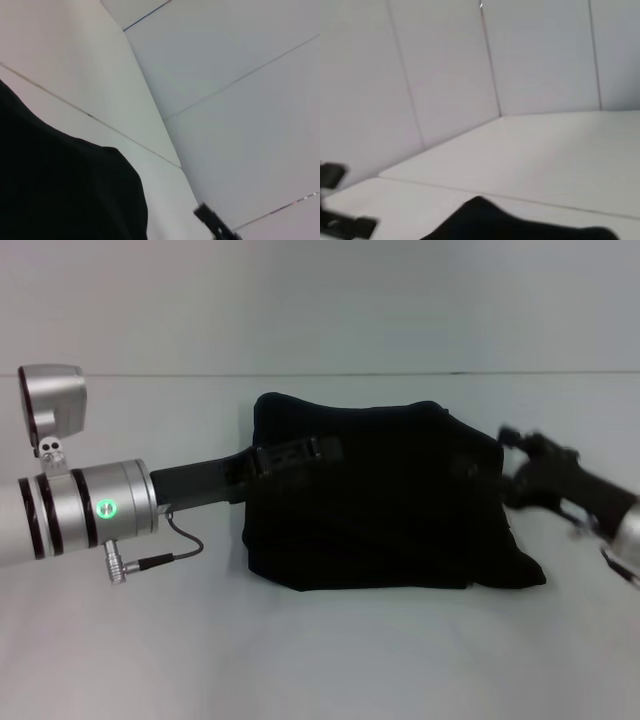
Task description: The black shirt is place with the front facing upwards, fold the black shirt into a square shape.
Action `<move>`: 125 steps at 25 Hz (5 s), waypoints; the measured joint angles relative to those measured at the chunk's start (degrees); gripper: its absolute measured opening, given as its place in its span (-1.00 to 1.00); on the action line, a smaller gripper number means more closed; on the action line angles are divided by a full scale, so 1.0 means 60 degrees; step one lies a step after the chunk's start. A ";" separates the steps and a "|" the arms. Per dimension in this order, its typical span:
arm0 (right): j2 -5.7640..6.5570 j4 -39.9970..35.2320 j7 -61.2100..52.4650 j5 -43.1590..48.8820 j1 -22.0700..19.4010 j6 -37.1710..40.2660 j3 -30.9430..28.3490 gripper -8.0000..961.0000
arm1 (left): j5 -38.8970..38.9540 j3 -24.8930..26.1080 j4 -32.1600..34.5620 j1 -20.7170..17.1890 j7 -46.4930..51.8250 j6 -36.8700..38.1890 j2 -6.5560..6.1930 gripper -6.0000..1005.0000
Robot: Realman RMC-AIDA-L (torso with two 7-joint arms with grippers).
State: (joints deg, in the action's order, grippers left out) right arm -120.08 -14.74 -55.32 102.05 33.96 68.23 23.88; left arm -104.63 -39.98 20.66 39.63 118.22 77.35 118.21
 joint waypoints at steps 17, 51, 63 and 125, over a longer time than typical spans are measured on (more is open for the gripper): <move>-0.0020 0.0934 -0.0080 -0.0232 0.1512 -0.3902 0.0042 0.97 | 0.0007 0.0038 0.0015 0.0017 0.0021 -0.0252 0.0015 0.89; 0.0073 -0.0518 0.0639 0.0617 -0.2297 0.3125 0.1439 0.97 | -0.0111 -0.2295 -0.0038 0.0699 0.2028 -0.5117 -0.0062 0.89; 0.0064 -0.0502 0.0698 0.0843 -0.2266 0.3142 0.1454 0.97 | -0.0111 -0.2862 -0.0343 0.0899 0.2422 -0.5056 -0.0030 0.89; 0.0049 -0.0502 0.0677 0.0807 -0.2129 0.3058 0.1363 0.97 | 0.0021 -0.0881 0.0442 0.0111 0.0029 -0.3413 0.0263 -0.78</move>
State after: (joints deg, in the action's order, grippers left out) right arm -119.79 -17.75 -51.26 106.89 21.18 86.57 32.06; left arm -104.50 -45.26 23.31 40.29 118.39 56.87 119.78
